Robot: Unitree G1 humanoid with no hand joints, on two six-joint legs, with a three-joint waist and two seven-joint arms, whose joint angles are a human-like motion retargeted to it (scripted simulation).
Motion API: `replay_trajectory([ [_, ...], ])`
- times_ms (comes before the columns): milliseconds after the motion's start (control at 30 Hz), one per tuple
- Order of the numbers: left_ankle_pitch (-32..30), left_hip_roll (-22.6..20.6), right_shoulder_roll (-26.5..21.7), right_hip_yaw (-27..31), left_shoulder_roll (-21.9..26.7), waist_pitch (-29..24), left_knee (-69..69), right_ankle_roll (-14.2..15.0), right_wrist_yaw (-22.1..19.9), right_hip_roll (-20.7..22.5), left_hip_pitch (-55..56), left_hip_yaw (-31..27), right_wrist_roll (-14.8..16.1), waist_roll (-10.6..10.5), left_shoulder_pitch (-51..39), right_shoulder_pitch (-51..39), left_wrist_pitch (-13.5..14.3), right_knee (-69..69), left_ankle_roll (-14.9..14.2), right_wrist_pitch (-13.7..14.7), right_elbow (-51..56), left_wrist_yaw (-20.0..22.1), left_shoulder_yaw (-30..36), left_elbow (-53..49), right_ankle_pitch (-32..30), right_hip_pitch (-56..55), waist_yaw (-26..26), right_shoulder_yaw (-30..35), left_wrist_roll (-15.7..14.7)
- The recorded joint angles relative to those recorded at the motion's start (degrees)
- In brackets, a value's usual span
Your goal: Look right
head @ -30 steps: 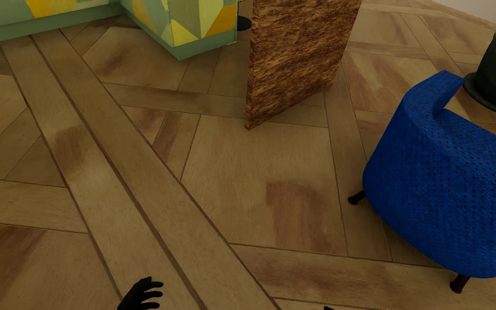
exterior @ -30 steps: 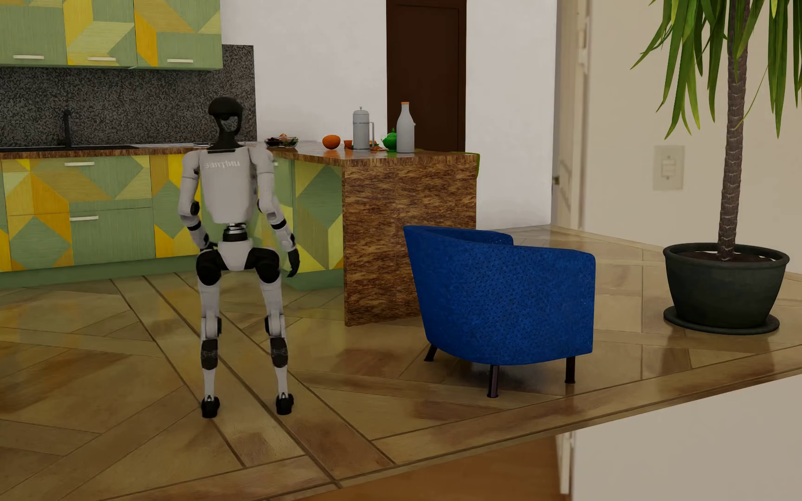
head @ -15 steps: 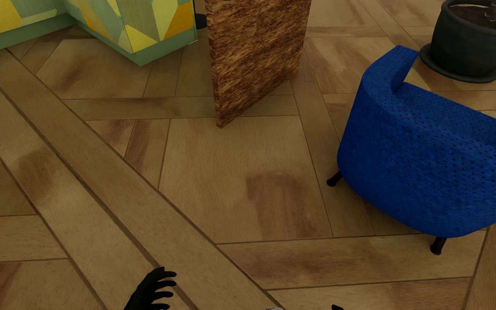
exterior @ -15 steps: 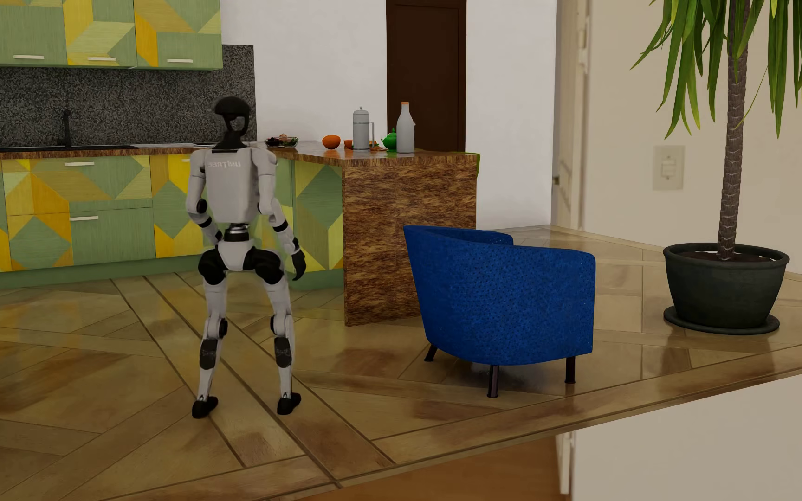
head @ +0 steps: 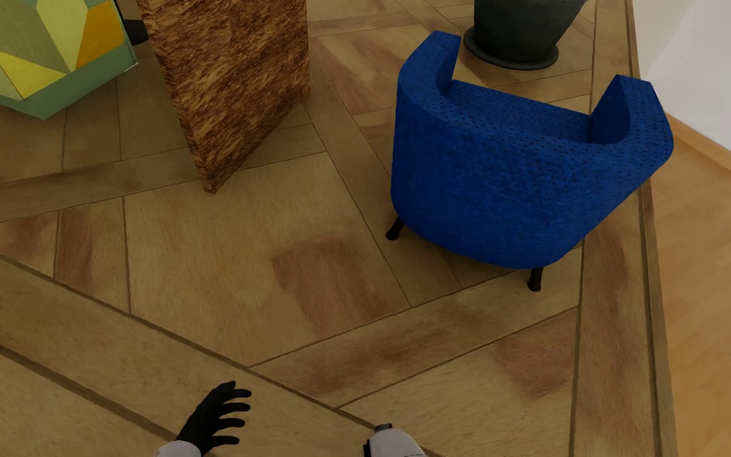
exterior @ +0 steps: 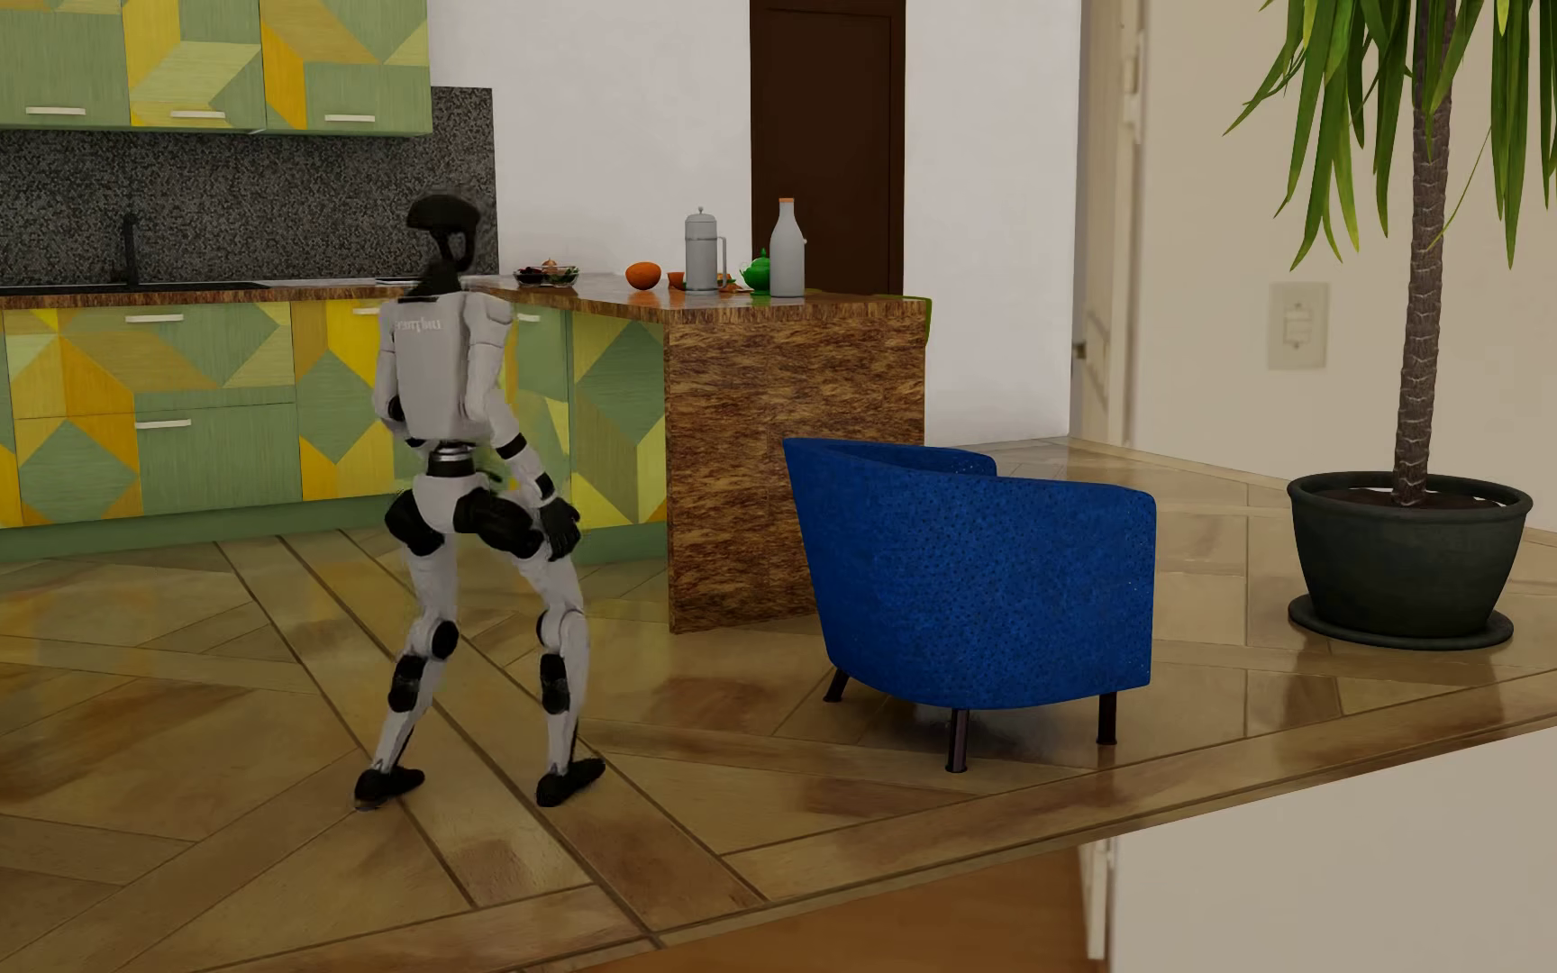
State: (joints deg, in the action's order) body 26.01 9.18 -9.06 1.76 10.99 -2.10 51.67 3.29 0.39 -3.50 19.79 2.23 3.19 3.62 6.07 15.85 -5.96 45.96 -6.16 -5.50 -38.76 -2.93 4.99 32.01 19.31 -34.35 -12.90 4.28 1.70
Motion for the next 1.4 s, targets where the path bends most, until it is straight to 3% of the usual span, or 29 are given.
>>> replay_trajectory([
  [33, -4.0, -1.0, -1.8, 1.5, -0.3, 0.0, 8.4, 0.5, 1.2, 1.1, 4.8, -2.6, 0.3, -0.3, -0.6, -0.2, 0.8, -2.3, -0.1, 0.3, -1.6, 0.7, 0.2, -0.6, -8.4, -0.1, 2.1, -0.1, -0.1],
  [67, -4.9, -2.4, -1.9, 2.7, -1.3, 0.8, 9.8, 0.2, 1.9, 3.0, 7.7, -5.5, 1.6, -2.4, 0.3, 0.6, 2.1, -5.2, 0.6, 0.6, -0.8, 1.2, -0.3, 0.3, -11.0, -0.6, 3.6, -0.6, 0.6],
  [100, 0.2, -2.4, 0.9, 2.6, -0.5, 0.9, -1.7, 0.5, 0.6, 4.4, 4.7, -6.8, 3.0, -4.2, 2.6, 2.6, 3.3, -5.7, 0.6, 1.7, 1.9, 1.0, -1.2, 2.3, -7.8, -0.4, 1.5, -3.0, 1.5],
  [133, 0.8, -1.8, 1.8, 1.4, 1.1, 0.0, -5.1, -3.3, -2.1, 3.8, 1.5, -4.7, 3.7, -3.1, 3.6, 1.1, 3.6, -1.1, -2.9, 3.3, 1.6, 0.8, -2.2, 5.4, -1.0, 0.1, -1.3, -1.7, 1.8],
  [167, 1.5, -1.5, 1.3, -1.0, 1.5, 0.1, -4.2, -7.0, -3.2, 2.4, 1.2, -3.2, 3.2, -2.3, 3.0, 0.8, 1.6, 7.4, -4.0, 4.4, 1.9, 0.9, -2.0, 4.1, 4.2, -0.2, -1.8, -1.3, 1.5],
  [200, 2.5, -1.6, 0.2, -1.7, 1.1, 1.2, -3.0, -7.5, -2.9, 1.2, 1.6, -2.1, 1.9, -1.3, 2.0, 0.7, 0.7, 11.8, -1.0, 4.6, 1.5, 1.1, -1.3, 3.0, 8.1, 1.8, -0.7, -1.6, 0.8],
  [233, 2.9, -2.1, -1.6, -0.8, -0.2, 2.0, 0.5, -1.4, -2.0, -0.3, 3.0, -1.1, 0.6, 0.0, 0.5, 0.4, 1.1, 8.7, 0.2, 4.5, 0.8, 1.8, -0.5, 3.1, 9.1, 5.8, 1.3, -0.7, 0.1],
  [300, -3.9, -1.8, -1.2, 1.6, -2.9, 1.1, 8.3, -1.2, -0.1, 2.1, 6.8, -2.8, -0.4, -1.5, 2.5, -1.6, 2.7, 6.7, -1.8, 3.5, 1.4, 3.7, 0.4, 1.1, 6.7, 6.2, 3.7, -0.9, -1.1],
  [367, -1.5, -2.2, 0.7, 2.6, -1.0, 1.2, -4.0, -1.2, 1.4, 4.0, 3.8, -5.4, 0.1, -4.8, 4.8, -0.3, 2.7, 1.3, -2.9, 3.4, 2.4, 4.3, -2.0, 0.9, 3.6, 7.6, 2.6, -1.3, -1.1],
  [400, -1.2, -2.1, 1.2, 3.2, 0.1, 0.6, -7.7, -1.1, 2.1, 4.1, 1.8, -4.5, 1.0, -5.2, 5.4, -1.3, 3.5, 0.1, -1.0, 3.0, 2.6, 4.7, -3.3, 2.8, 2.9, 8.0, 0.5, -1.1, -1.1],
  [467, -1.2, -1.6, 0.1, 3.9, -0.2, -0.7, -8.4, -1.0, 3.2, 4.0, 0.8, -2.8, 2.3, -5.2, 5.6, -2.6, 3.6, 0.2, -1.2, 2.5, 1.2, 5.8, -2.4, 1.2, 2.5, 7.7, 0.5, -2.7, -1.9],
  [567, -9.3, -1.1, 0.7, 5.6, -1.7, -3.1, 2.2, -1.3, 1.0, 5.3, 5.8, -3.1, -0.6, -4.0, 1.5, -1.3, 1.2, -1.3, -1.0, 1.6, 0.1, 5.4, 0.0, -1.3, 0.8, 8.6, 1.5, -1.5, -3.0],
  [600, -11.2, -1.8, -0.2, 6.5, -1.6, -2.7, 2.4, -1.1, 0.2, 5.7, 6.7, -4.0, -1.0, -4.1, 1.2, -0.7, 2.2, -3.0, -0.2, 1.4, 0.4, 4.7, -0.3, -0.4, -0.3, 9.0, 1.2, -1.3, -2.8],
  [667, -5.6, -2.1, 1.2, 7.0, -0.4, -0.8, -10.5, -1.0, -1.3, 7.5, 3.6, -5.5, -1.6, -6.1, 3.5, -0.5, 5.9, -5.7, 2.8, 0.8, 2.2, 3.1, -2.4, 2.2, -2.0, 9.1, -0.9, -3.1, -1.9],
  [700, -5.8, -1.8, 0.8, 5.7, 1.6, -0.1, -11.0, -0.8, -1.2, 6.0, 3.1, -4.6, -1.3, -5.1, 4.1, -1.7, 5.9, -5.1, -1.9, 0.9, 1.1, 2.5, -2.7, 2.0, -2.2, 8.3, -1.7, -0.6, -1.8],
  [733, -5.4, -1.3, -0.2, 4.3, 0.7, 0.0, -10.3, -0.5, -0.2, 5.0, 3.0, -4.2, -0.9, -5.0, 3.0, -2.5, 4.9, -5.8, -4.0, 1.0, -0.1, 2.2, -2.1, 1.4, -2.9, 8.5, -1.3, -1.4, -1.8],
  [800, -5.3, -0.7, 1.9, 3.4, -1.1, 0.8, -10.7, -0.4, 1.3, 4.1, 1.7, -2.5, 0.2, -3.2, 4.2, -3.0, 4.7, -5.5, -0.5, 0.1, 1.0, 1.4, -0.6, 1.1, -3.2, 8.4, -1.5, -0.9, -2.4],
  [867, -5.2, 0.0, 0.9, 3.6, -1.6, 1.2, -10.6, -0.3, 3.4, 4.5, 1.6, -1.8, 0.5, -2.6, 4.1, -2.7, 2.7, -6.4, -0.7, -0.6, 0.5, -0.3, 0.2, -0.4, -4.1, 8.5, -1.2, -1.3, -3.3],
  [967, -5.0, 1.2, 1.1, 3.1, -0.5, 1.2, -10.5, 0.1, 2.7, 4.3, 1.4, -0.3, -0.2, -2.2, 5.7, -0.9, 1.8, -8.2, -0.7, -1.1, 0.7, -1.6, -0.3, -1.3, -6.3, 8.0, -3.4, -2.3, -3.5],
  [1067, -5.4, 1.9, 0.5, 2.1, 0.1, 1.6, -12.6, 0.0, 0.9, 4.1, 0.4, 0.7, -0.5, -3.2, 4.8, 0.1, 3.0, -11.4, -0.2, -4.1, 1.4, -2.6, -0.1, 1.7, -5.4, 8.0, -6.1, -2.9, -2.0],
  [1100, -5.8, 1.8, 0.7, 0.8, 0.4, 1.1, -13.6, -3.7, 0.4, 2.9, -0.9, 1.4, -1.1, -2.3, 2.5, 1.0, 3.0, -9.2, -0.2, -5.1, 1.6, -3.3, -0.7, 2.0, -0.6, 8.0, -4.7, -2.4, -1.2],
  [1133, -5.1, 2.1, 1.0, -0.5, 0.8, 0.8, -12.6, -4.0, 0.2, 1.7, -1.1, 2.2, -2.0, -1.5, 2.3, -0.4, 3.6, -7.1, -0.3, -6.2, 0.8, -3.5, -1.5, -0.2, 1.4, 7.3, -3.4, -2.5, -0.5],
  [1167, -4.0, 2.6, 1.1, -0.5, 0.4, 1.2, -11.1, 2.3, -0.1, 1.2, -0.5, 3.0, -2.9, -1.6, 3.2, -2.1, 5.1, -8.0, -0.4, -7.1, 1.5, -2.9, -0.7, 0.1, -2.7, 7.0, -3.3, -1.3, 0.1],
  [1200, -3.6, 2.3, 0.6, 0.1, 0.0, 0.8, -9.1, -0.2, -0.1, 1.5, -0.4, 2.3, -2.5, -1.3, 3.8, -2.1, 5.3, -9.2, -0.5, -6.5, 1.7, -2.3, -0.1, -1.1, -7.7, 7.7, -2.3, -0.5, 0.4],
  [1267, -9.9, 1.3, 1.0, 3.3, -1.5, -1.1, 3.0, 1.2, 0.1, 2.5, 4.0, -0.6, -0.7, -1.1, 3.4, -0.9, 3.4, -8.9, -1.4, -3.2, 0.4, -1.1, 0.4, -2.1, -8.6, 8.1, 0.7, -0.6, 0.2],
  [1300, -10.6, -0.4, 0.6, 4.5, -1.5, -0.5, 2.7, 1.3, 0.1, 3.0, 5.5, -3.4, 1.2, -2.2, 2.5, 0.4, 1.7, -9.2, -1.3, -0.5, -0.2, -1.2, 0.3, -0.7, -8.6, 7.5, 0.9, -0.8, 0.0],
  [1333, -6.3, -1.7, 0.4, 5.1, -0.5, 0.3, -5.1, 0.9, 0.3, 4.0, 4.0, -5.2, 3.1, -4.0, 2.7, 1.7, 0.8, -9.3, -0.8, 1.9, 0.5, -1.8, -0.9, 0.0, -8.1, 6.7, 0.1, -2.1, -0.4],
  [1367, -4.7, -1.4, 2.0, 5.7, 1.4, 1.1, -9.3, 1.4, -0.7, 4.5, 2.5, -4.4, 3.7, -5.0, 5.0, 2.2, 1.6, -9.6, 0.0, 3.4, 1.8, -2.2, -2.0, 1.0, -7.5, 6.3, -2.9, -3.8, -0.7],
  [1400, -5.0, -0.9, 1.3, 4.4, 1.0, 1.2, -10.6, -2.7, -2.3, 3.7, 1.3, -2.9, 3.4, -5.3, 4.4, 1.1, 1.2, -9.3, 0.2, 3.6, 1.7, -1.8, -1.4, 2.3, -4.8, 6.2, -4.4, -1.9, -0.6],
])
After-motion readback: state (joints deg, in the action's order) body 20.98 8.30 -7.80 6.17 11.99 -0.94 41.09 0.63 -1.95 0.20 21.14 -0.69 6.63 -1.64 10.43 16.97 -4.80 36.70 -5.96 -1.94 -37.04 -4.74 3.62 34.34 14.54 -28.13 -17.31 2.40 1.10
